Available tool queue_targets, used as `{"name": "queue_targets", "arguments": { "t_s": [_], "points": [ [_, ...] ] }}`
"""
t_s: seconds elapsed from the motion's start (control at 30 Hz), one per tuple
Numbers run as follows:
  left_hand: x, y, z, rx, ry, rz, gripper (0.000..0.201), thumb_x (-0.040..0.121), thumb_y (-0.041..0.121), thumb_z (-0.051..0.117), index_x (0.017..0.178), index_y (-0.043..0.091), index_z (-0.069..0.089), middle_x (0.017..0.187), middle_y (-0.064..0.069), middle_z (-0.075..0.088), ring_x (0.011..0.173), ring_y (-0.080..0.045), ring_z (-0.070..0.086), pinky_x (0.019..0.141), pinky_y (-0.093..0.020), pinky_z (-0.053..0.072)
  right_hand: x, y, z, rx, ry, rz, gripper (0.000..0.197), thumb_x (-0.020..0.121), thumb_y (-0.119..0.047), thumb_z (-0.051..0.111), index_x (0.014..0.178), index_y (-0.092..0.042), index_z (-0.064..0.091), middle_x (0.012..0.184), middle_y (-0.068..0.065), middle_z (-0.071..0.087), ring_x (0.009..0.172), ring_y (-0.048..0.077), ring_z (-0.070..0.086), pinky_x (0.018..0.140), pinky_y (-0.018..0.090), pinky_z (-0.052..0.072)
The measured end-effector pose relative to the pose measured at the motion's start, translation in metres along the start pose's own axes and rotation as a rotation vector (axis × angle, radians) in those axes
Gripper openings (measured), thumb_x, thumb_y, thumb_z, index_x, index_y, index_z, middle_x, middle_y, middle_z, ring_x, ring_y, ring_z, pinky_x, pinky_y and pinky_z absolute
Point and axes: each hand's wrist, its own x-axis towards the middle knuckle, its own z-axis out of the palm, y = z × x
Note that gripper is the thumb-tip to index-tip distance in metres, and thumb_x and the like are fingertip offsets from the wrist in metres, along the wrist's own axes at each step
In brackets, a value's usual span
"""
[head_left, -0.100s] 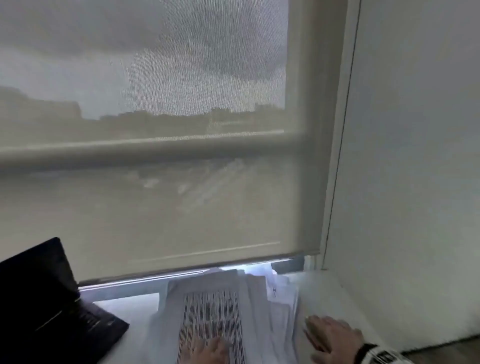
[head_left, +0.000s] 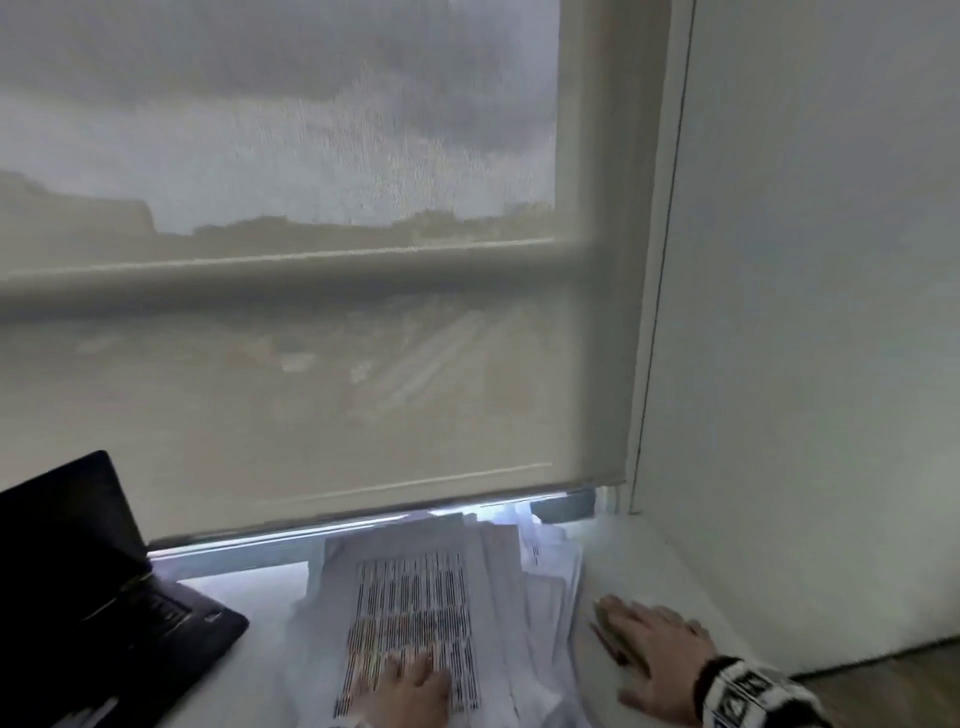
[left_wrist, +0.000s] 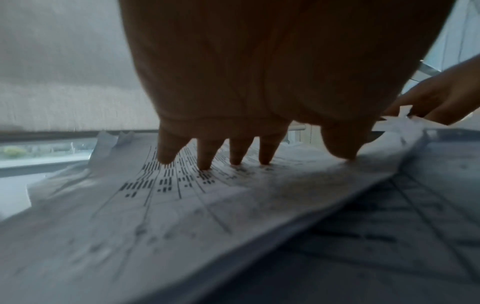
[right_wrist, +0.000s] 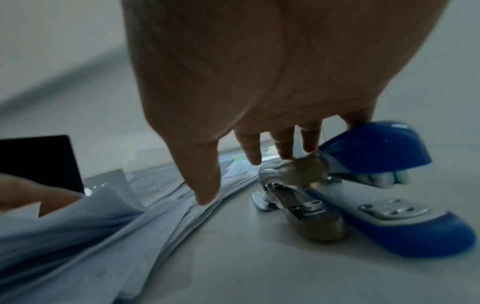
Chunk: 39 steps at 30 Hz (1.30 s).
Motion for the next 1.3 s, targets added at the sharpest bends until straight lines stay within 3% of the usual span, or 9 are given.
{"name": "queue_targets", "arguments": {
  "t_s": [0.1,0.23,0.37,0.47,0.63,0.73,1.1,1.2,1.3],
  "points": [
    [-0.018,0.005,-0.009,0.099,-0.224,-0.009,0.152,0.012,0.102,0.008,0.15,0.039,0.016,0.163,0.011,-0.002,0.15,-0.025,0.004,0.116,-0.059,0.01,-0.006,0.007,0.012,0.097,0.07,0.149,0.086,0.078,-0.059,0.054,0.149,-0.035,0.013,0.157,-0.001,0.013,0.141,0.028,0.021,0.113,0.04,0.026],
    [-0.033,0.015,-0.004,0.146,-0.182,0.064,0.076,0.086,0.07,0.048,0.15,0.04,0.019,0.164,0.005,0.003,0.149,-0.031,0.01,0.116,-0.062,0.013,-0.007,0.024,0.02,0.339,0.129,0.298,0.072,0.082,-0.049,0.059,0.142,-0.018,0.033,0.139,0.009,0.045,0.126,0.026,0.046,0.104,0.028,0.037],
    [-0.04,0.011,0.002,0.117,-0.183,0.158,0.098,0.059,0.094,0.04,0.141,0.042,0.035,0.152,0.01,0.032,0.139,-0.027,0.036,0.114,-0.056,0.026,-0.008,0.028,0.03,0.53,0.204,0.326,0.058,0.089,-0.038,0.06,0.138,-0.014,0.042,0.136,0.008,0.051,0.124,0.024,0.049,0.101,0.024,0.037],
    [-0.041,0.008,0.008,0.051,-0.008,0.298,0.041,0.089,0.053,0.058,0.128,0.042,0.052,0.143,0.017,0.044,0.131,-0.016,0.047,0.115,-0.047,0.029,-0.01,0.029,0.04,0.614,0.301,0.327,0.056,0.085,-0.032,0.067,0.135,-0.014,0.049,0.135,0.008,0.054,0.122,0.023,0.051,0.1,0.024,0.037],
    [-0.041,-0.001,0.023,0.016,0.082,0.449,0.023,0.097,0.04,0.048,0.119,0.041,0.056,0.135,0.019,0.053,0.121,-0.006,0.051,0.111,-0.036,0.038,-0.005,0.018,0.037,0.378,0.256,0.303,0.069,0.08,-0.06,0.059,0.141,-0.032,0.041,0.145,0.005,0.035,0.127,0.024,0.041,0.105,0.032,0.035],
    [-0.043,-0.002,0.027,-0.053,0.069,0.481,0.063,0.082,0.078,0.021,0.115,0.039,0.057,0.133,0.016,0.056,0.12,-0.006,0.051,0.11,-0.03,0.038,0.007,0.002,0.024,0.117,0.179,0.33,0.079,0.073,-0.078,0.044,0.139,-0.035,0.038,0.15,0.0,0.024,0.135,0.028,0.027,0.106,0.045,0.03],
    [-0.069,-0.018,0.014,-0.532,0.062,0.217,0.036,0.083,0.056,0.062,0.059,0.029,0.06,0.05,0.015,0.05,0.055,0.004,0.047,0.065,-0.019,0.046,0.053,-0.044,0.006,-0.059,0.033,0.381,0.075,0.078,-0.076,0.041,0.133,-0.025,0.048,0.138,0.0,0.047,0.134,0.025,0.031,0.11,0.054,0.015],
    [-0.071,-0.02,0.002,-0.798,-0.063,0.175,0.062,0.075,0.081,0.05,0.068,0.023,0.071,0.073,0.004,0.071,0.068,-0.009,0.064,0.068,-0.023,0.052,0.058,-0.045,0.009,-0.061,0.04,0.401,0.067,0.079,-0.07,0.047,0.126,-0.023,0.053,0.132,0.0,0.052,0.13,0.024,0.036,0.106,0.049,0.022],
    [-0.064,-0.025,0.002,-0.366,0.067,0.1,0.07,0.082,0.082,0.034,0.122,0.031,0.061,0.141,0.007,0.052,0.13,-0.014,0.047,0.111,-0.037,0.036,0.051,-0.048,0.014,-0.059,0.173,0.405,0.04,0.088,-0.05,0.048,0.118,-0.023,0.053,0.123,-0.002,0.058,0.123,0.021,0.042,0.1,0.042,0.027]
  ]
}}
